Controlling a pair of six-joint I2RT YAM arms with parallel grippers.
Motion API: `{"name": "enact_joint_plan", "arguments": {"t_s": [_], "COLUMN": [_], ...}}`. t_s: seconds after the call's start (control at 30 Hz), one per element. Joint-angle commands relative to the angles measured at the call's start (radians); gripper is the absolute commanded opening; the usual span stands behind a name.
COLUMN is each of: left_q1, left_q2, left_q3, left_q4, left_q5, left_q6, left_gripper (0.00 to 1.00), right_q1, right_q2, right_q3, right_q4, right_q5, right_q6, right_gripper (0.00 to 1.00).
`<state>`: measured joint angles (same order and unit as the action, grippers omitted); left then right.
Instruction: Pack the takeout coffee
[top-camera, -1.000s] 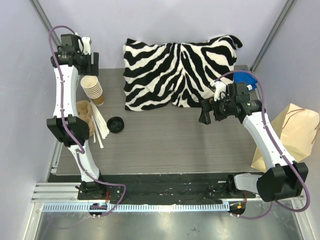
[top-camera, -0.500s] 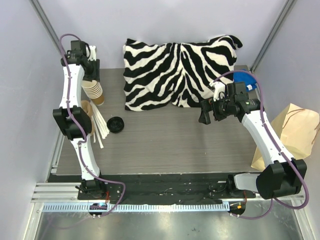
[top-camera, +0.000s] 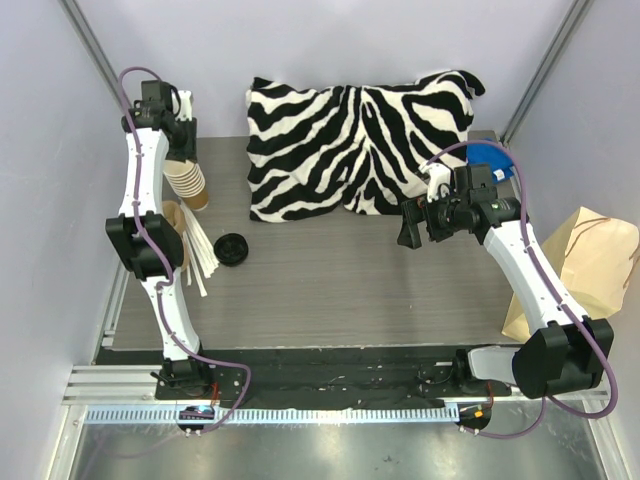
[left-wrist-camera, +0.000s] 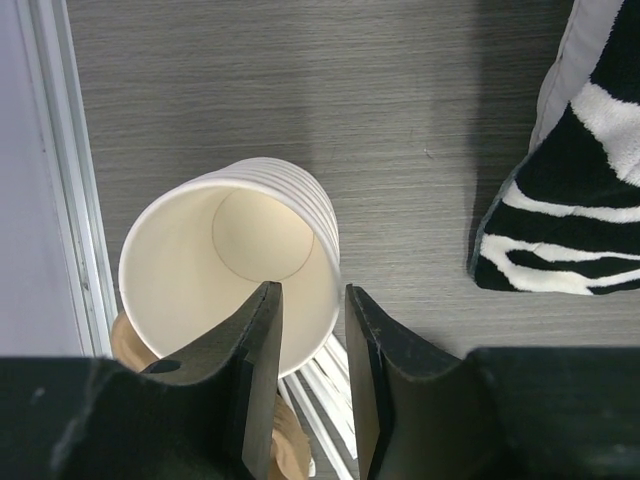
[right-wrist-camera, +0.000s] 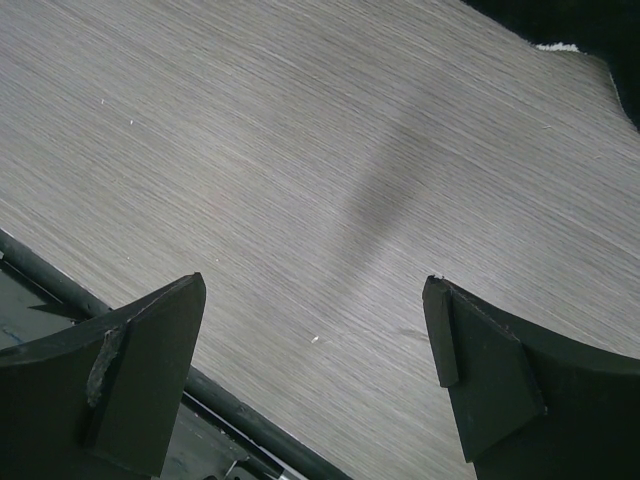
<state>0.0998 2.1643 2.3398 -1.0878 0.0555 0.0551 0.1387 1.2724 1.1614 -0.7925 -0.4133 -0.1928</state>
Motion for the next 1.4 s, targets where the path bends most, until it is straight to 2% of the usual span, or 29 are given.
{"name": "enact_joint_plan", "arguments": {"t_s": [0.0,0.23,0.5,0.7,0.9,1.13,1.37], "left_q1": [0.003,0.005,0.003,0.005,0.002,-0.038,-0.055], "left_q2": [0.009,0.011,0.009,-0.003,-0.037,-0.089,-0.109], "left_q3": [0.001,0.000,0.000,0.016,0.032,0.026,0.024], "left_q4": [0.037,0.031,0.019,0.020,0.016,0.032,0.035], "left_q5": [-0.017,-0.013,-0.016,-0.023,-0.046,-0.180,-0.206], "left_q6": [-0.003,0.005,0.011,0.015,0.051,0.178,0.222], "left_gripper": [0.35,0.24,0.21,0.00,0.00,0.00,0.00], "right_q1": [-0.005,-0.010,-0.011,-0.013,-0.016,-0.017,-0.017], "right_q2": [-0.011,-0.019,-0.013,-0.013,-0.016,-0.015,-0.028], "right_q3": [0.004,-0.023,-0.016,-0.012,-0.014,-0.009,-0.020], "right_q4": [0.041,0.058,0.064,0.065,0.070,0.068,0.068], "right_q5": [-0.007,-0.001,-0.005,-0.007,-0.013,-0.019,-0.021], "right_q6": [-0.010,-0.002,0.009,0.010,0.015,0.016,0.015], "right_gripper": [1.00,1.00,1.00,1.00,1.00,1.00,1.00]}}
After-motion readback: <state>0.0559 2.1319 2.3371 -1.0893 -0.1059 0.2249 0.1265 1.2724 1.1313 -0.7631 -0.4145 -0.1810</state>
